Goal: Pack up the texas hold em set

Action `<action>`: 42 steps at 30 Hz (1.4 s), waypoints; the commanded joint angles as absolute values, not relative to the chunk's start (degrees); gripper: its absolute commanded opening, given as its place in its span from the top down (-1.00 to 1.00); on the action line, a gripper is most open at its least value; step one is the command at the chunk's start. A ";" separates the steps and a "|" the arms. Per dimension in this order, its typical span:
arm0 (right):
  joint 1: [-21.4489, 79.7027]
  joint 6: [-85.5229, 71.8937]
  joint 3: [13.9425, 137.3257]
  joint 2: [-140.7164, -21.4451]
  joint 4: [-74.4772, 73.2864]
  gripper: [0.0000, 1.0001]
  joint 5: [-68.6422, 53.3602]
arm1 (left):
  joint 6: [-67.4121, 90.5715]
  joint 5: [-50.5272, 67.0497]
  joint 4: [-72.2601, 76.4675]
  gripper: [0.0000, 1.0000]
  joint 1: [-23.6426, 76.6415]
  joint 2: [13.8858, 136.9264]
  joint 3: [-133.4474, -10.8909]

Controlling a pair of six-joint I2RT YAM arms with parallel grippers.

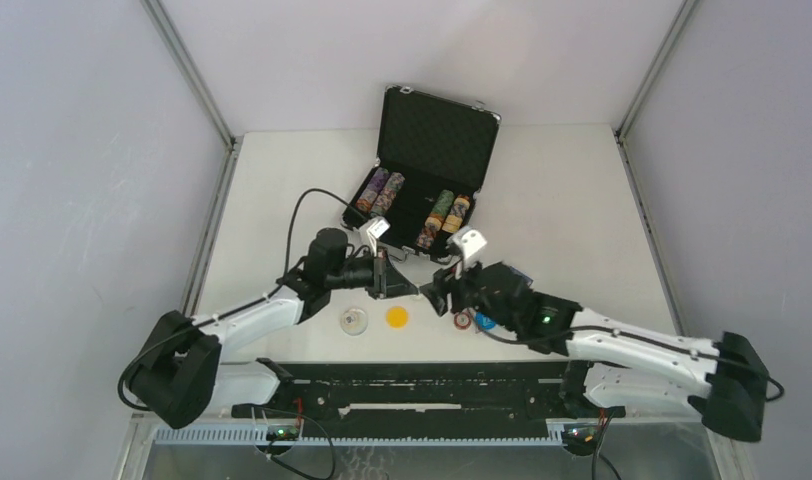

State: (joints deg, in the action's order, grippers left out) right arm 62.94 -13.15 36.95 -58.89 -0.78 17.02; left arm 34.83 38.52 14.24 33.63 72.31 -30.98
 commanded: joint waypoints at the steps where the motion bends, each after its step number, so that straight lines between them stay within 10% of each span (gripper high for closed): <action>1: 55.84 -12.44 34.50 -50.44 5.95 -0.22 -1.21 | 30.32 45.99 25.33 0.99 34.06 65.64 -30.86; 13: 50.62 -15.50 31.62 -49.72 11.97 0.15 -24.75 | 29.57 51.88 36.72 0.99 37.72 55.38 -25.04; 20: 50.97 -15.41 31.20 -49.53 12.38 0.77 -25.83 | 29.22 52.88 37.35 0.99 38.93 54.69 -25.00; 29: 50.80 -14.79 31.20 -45.52 10.12 0.27 -22.60 | 28.88 52.57 37.04 0.99 38.94 54.18 -24.50; 42: 50.54 -15.90 30.30 -46.31 13.34 0.30 -22.05 | 28.83 53.82 36.99 0.99 39.83 55.39 -24.53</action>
